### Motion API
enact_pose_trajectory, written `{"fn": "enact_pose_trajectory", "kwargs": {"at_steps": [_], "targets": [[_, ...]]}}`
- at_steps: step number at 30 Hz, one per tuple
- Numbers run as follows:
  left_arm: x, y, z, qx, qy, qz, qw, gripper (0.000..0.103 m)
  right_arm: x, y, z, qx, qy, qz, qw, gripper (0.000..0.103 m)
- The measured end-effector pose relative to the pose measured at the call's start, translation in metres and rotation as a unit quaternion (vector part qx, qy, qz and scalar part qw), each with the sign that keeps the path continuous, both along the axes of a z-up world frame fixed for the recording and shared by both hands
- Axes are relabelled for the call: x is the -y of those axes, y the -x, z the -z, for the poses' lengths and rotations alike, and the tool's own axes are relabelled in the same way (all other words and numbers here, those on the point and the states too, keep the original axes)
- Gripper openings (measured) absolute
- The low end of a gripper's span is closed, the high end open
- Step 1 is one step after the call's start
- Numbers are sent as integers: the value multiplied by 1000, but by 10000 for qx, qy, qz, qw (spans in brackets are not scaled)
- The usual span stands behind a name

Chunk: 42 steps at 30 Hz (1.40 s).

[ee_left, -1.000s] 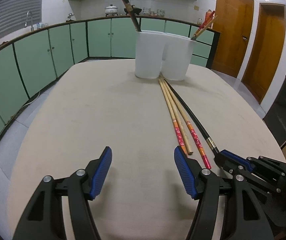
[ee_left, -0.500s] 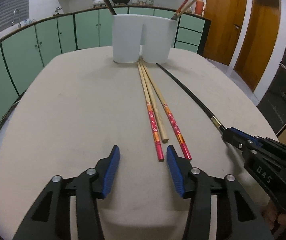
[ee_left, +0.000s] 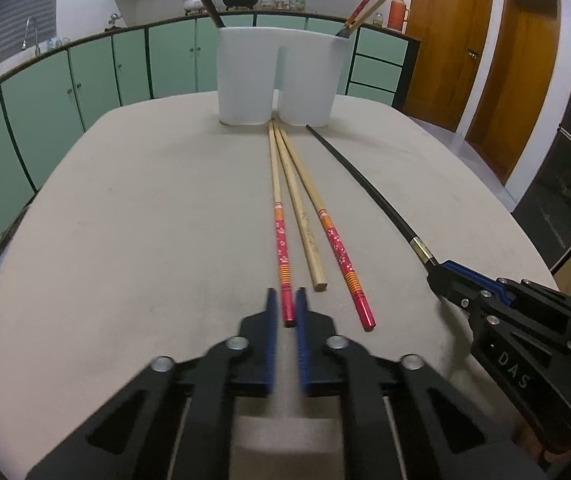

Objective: Organize utensils
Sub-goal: 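Grasp a red chopstick with the left tool while the right tool grasps a black chopstick, then lift both chopsticks and carry them over the white holder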

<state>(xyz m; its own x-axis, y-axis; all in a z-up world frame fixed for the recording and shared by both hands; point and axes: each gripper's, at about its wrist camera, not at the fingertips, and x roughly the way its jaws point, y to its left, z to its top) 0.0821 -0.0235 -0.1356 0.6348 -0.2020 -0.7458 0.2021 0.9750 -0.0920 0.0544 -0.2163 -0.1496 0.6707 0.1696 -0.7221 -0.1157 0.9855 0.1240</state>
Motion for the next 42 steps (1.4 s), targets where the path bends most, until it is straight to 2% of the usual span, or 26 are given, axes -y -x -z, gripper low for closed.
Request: {"fn": "enact_pose_trajectory", "kwargs": {"at_steps": [6,18,30,42], "targets": [[-3,1,-8,90,61,-52,9999,6,3,3,-8,128,-89,-77,9998,6],[-9,12,-61,782,-13,-111,9969,6,4,15,-51,635,-44,-189,9978,6],[-20,10,-126,1635,192,-103,9863,6,17,15,-112,1203,-177,-195,9924,6],[-22,-16,-172,1979,377,124,9794,6,30,-16,-179,1442,-429,-346,9880,6]]}}
